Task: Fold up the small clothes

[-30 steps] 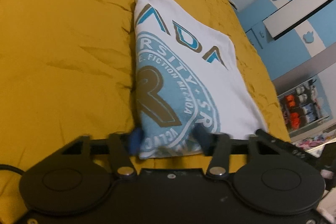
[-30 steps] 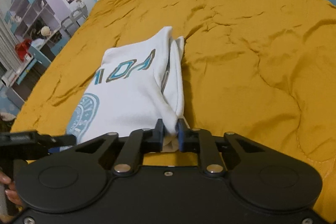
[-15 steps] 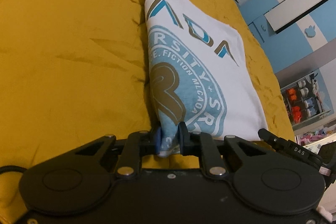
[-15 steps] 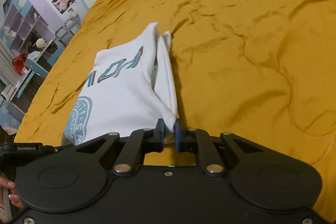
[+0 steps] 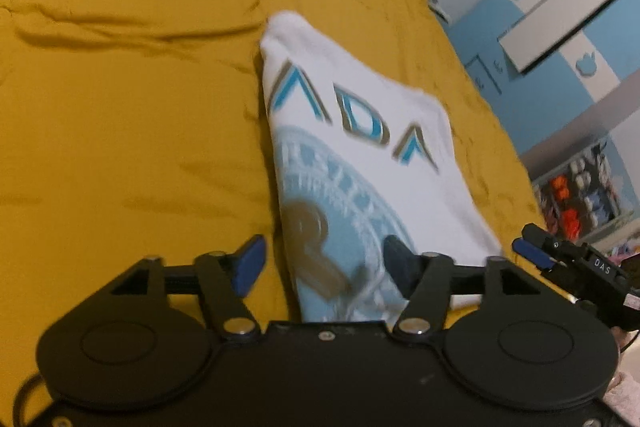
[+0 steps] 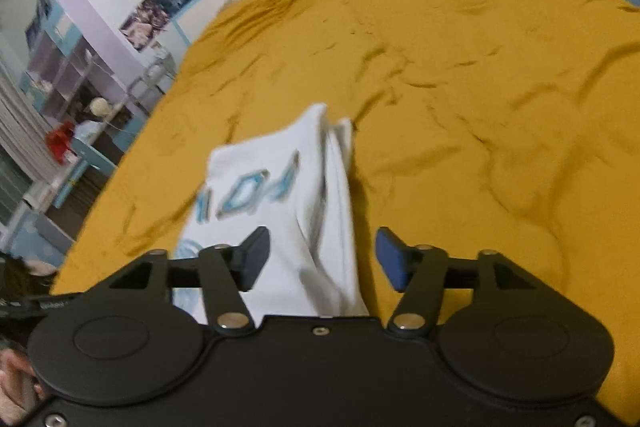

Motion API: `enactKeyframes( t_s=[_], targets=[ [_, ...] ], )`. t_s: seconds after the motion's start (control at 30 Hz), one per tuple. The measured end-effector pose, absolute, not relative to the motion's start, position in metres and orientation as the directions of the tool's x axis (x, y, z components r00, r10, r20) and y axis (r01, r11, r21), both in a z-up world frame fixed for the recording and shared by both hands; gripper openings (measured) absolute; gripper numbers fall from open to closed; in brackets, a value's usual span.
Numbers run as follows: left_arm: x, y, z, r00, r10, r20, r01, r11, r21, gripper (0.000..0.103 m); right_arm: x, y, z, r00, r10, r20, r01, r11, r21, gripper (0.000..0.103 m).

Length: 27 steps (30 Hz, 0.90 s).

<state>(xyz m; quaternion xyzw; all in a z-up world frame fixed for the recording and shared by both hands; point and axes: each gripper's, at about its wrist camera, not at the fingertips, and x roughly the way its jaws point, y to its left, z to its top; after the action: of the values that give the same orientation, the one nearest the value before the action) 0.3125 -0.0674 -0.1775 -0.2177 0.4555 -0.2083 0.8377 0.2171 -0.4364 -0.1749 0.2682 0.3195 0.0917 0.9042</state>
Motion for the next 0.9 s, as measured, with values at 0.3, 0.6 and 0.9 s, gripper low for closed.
enactKeyframes(
  t_s=[0.3, 0.6, 0.9],
  targets=[
    [0.373, -0.066, -0.209, 0.435, -0.593, -0.678, 0.06, 0.77, -0.635, 0.073, 0.298, -0.448, -0.212, 0.664, 0.491, -0.564, 0.007, 0.75, 0.661, 0.067],
    [0.407, -0.081, -0.233, 0.383, -0.646, -0.66, 0.067, 0.732, -0.678, 0.078, 0.333, -0.435, -0.232, 0.593, 0.588, -0.55, -0.029, 0.699, 0.715, 0.067],
    [0.434, -0.086, -0.246, 0.36, -0.698, -0.619, 0.078, 0.683, -0.726, 0.071, 0.355, -0.42, -0.241, 0.538, 0.643, -0.545, -0.077, 0.681, 0.728, 0.068]
  ],
)
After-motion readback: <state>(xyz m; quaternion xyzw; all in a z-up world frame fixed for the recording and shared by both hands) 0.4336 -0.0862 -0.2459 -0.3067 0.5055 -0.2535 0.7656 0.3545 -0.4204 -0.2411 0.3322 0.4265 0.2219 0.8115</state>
